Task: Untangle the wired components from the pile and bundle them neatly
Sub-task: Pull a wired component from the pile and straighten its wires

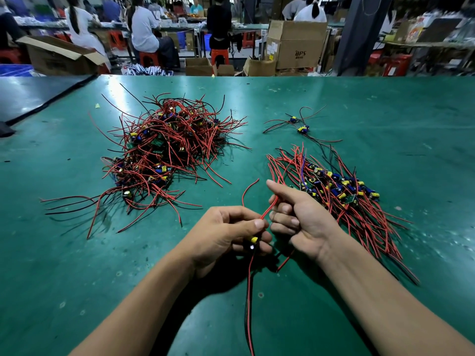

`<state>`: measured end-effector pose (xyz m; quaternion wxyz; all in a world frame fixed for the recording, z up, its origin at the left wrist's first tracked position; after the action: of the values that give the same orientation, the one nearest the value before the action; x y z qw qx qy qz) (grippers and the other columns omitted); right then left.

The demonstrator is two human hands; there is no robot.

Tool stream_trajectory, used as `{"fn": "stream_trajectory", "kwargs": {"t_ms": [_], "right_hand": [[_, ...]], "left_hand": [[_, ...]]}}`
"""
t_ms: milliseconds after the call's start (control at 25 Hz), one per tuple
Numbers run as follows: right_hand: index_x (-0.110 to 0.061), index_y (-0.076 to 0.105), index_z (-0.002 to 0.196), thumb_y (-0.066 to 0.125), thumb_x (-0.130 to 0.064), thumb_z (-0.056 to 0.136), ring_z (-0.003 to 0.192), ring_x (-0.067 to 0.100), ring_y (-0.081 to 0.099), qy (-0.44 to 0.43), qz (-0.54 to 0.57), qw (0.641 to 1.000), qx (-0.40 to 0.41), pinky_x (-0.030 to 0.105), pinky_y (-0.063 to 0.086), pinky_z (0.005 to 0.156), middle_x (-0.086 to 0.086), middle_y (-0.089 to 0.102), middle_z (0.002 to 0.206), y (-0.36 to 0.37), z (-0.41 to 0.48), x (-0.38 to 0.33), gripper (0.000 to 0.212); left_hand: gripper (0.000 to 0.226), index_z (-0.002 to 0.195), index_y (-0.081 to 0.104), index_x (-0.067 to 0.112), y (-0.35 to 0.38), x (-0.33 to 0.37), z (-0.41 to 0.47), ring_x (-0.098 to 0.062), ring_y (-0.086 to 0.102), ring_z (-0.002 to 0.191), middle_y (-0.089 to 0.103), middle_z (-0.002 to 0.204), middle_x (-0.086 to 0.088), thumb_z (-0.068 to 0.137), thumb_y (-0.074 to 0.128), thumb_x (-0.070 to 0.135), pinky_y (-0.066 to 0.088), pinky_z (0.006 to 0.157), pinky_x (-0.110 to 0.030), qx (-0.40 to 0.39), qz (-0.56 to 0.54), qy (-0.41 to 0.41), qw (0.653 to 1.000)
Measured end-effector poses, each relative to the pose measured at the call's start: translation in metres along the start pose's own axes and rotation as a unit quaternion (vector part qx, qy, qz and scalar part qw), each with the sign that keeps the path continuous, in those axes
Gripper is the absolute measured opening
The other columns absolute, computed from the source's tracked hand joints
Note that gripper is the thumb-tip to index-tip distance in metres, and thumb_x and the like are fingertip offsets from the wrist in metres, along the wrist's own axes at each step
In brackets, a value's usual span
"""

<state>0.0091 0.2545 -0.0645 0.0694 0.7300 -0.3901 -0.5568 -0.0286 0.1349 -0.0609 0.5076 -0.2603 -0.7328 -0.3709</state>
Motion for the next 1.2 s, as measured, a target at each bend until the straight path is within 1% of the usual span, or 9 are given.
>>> {"fn": "stream_trajectory", "kwargs": {"t_ms": [160, 320, 440, 640, 760, 920, 1040, 1120, 1200], "right_hand": [[-0.009, 0.060, 0.074, 0.073, -0.043, 0.076, 0.030, 0.003, 0.024, -0.037, -0.072, 0.997, -0.015, 0.015, 0.021, 0.031, -0.005, 0.036, 0.049, 0.002, -0.001, 0.001, 0.036], [-0.010, 0.073, 0.080, 0.079, -0.040, 0.076, 0.034, 0.008, 0.032, -0.068, -0.134, 0.987, -0.064, 0.019, 0.038, 0.039, 0.003, 0.036, 0.048, 0.013, -0.003, 0.014, 0.031], [-0.013, 0.075, 0.077, 0.074, -0.037, 0.082, 0.036, 0.007, 0.029, -0.084, -0.159, 0.983, -0.043, 0.017, 0.029, 0.040, -0.002, 0.033, 0.048, 0.010, -0.002, 0.010, 0.025], [-0.005, 0.068, 0.083, 0.062, -0.028, 0.096, 0.034, 0.002, 0.024, -0.094, -0.074, 0.992, 0.032, 0.014, 0.019, 0.033, -0.003, 0.035, 0.062, -0.008, 0.003, -0.008, 0.027], [-0.006, 0.063, 0.076, 0.056, -0.035, 0.099, 0.030, 0.001, 0.023, -0.053, -0.002, 0.998, 0.040, 0.015, 0.020, 0.030, -0.005, 0.038, 0.056, -0.009, 0.003, -0.008, 0.038], [-0.006, 0.059, 0.063, 0.054, -0.037, 0.100, 0.025, 0.003, 0.023, 0.027, 0.092, 0.995, 0.009, 0.015, 0.018, 0.026, -0.004, 0.037, 0.049, -0.004, 0.000, -0.007, 0.048], [-0.006, 0.061, 0.058, 0.059, -0.030, 0.091, 0.024, 0.004, 0.026, 0.078, 0.152, 0.985, -0.033, 0.015, 0.019, 0.025, -0.004, 0.036, 0.049, 0.002, -0.003, -0.004, 0.041], [-0.007, 0.060, 0.065, 0.060, -0.034, 0.092, 0.024, 0.003, 0.026, 0.061, 0.141, 0.987, -0.036, 0.014, 0.019, 0.025, -0.005, 0.037, 0.050, 0.003, -0.002, -0.003, 0.039], [-0.007, 0.062, 0.071, 0.061, -0.045, 0.091, 0.028, 0.002, 0.026, 0.003, 0.059, 0.998, -0.021, 0.014, 0.020, 0.028, -0.004, 0.039, 0.054, 0.000, 0.001, -0.005, 0.043]], "left_hand": [[0.012, 0.085, 0.067, 0.004, -0.002, -0.001, 0.001, -0.024, 0.067, 0.055, 0.069, 0.072, -0.018, 0.075, 0.068, 0.011, 0.055, 0.058, -0.026, 0.025, -0.024, 0.001, 0.999], [0.019, 0.089, 0.063, 0.000, -0.007, -0.001, 0.004, -0.023, 0.065, 0.055, 0.069, 0.076, -0.019, 0.077, 0.067, 0.014, 0.056, 0.058, -0.028, 0.052, -0.027, 0.023, 0.998], [0.016, 0.088, 0.063, 0.003, -0.006, -0.001, 0.003, -0.022, 0.065, 0.056, 0.070, 0.076, -0.016, 0.078, 0.068, 0.015, 0.056, 0.058, -0.027, 0.030, -0.014, 0.022, 0.999], [0.010, 0.083, 0.064, 0.008, -0.002, 0.000, 0.002, -0.022, 0.067, 0.057, 0.069, 0.074, -0.014, 0.078, 0.069, 0.015, 0.054, 0.057, -0.025, 0.008, 0.010, 0.022, 1.000], [0.011, 0.083, 0.064, 0.008, -0.001, 0.001, 0.002, -0.022, 0.067, 0.057, 0.069, 0.074, -0.014, 0.078, 0.070, 0.016, 0.054, 0.058, -0.025, 0.003, 0.010, 0.020, 1.000], [0.012, 0.083, 0.064, 0.008, 0.000, 0.001, 0.000, -0.022, 0.066, 0.058, 0.069, 0.075, -0.014, 0.077, 0.070, 0.016, 0.053, 0.059, -0.026, -0.007, 0.017, 0.016, 1.000], [0.011, 0.083, 0.064, 0.007, -0.001, 0.001, 0.000, -0.023, 0.066, 0.058, 0.069, 0.075, -0.014, 0.077, 0.070, 0.015, 0.053, 0.059, -0.026, -0.010, 0.017, 0.014, 1.000], [0.011, 0.084, 0.064, 0.005, -0.002, 0.001, 0.001, -0.023, 0.067, 0.058, 0.068, 0.074, -0.015, 0.078, 0.069, 0.013, 0.054, 0.058, -0.026, -0.005, 0.006, 0.010, 1.000], [0.010, 0.084, 0.063, 0.005, -0.005, 0.000, 0.002, -0.024, 0.067, 0.057, 0.068, 0.074, -0.016, 0.078, 0.068, 0.011, 0.055, 0.058, -0.026, 0.010, -0.007, 0.010, 1.000]]}}
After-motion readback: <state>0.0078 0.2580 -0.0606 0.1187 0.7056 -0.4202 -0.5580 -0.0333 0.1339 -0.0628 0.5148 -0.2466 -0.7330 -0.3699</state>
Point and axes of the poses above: each hand's wrist, its own z-axis towards the middle knuckle, its own y-axis out of the palm, x = y × z, the point moved 7 cm from there along z, towards the middle knuckle
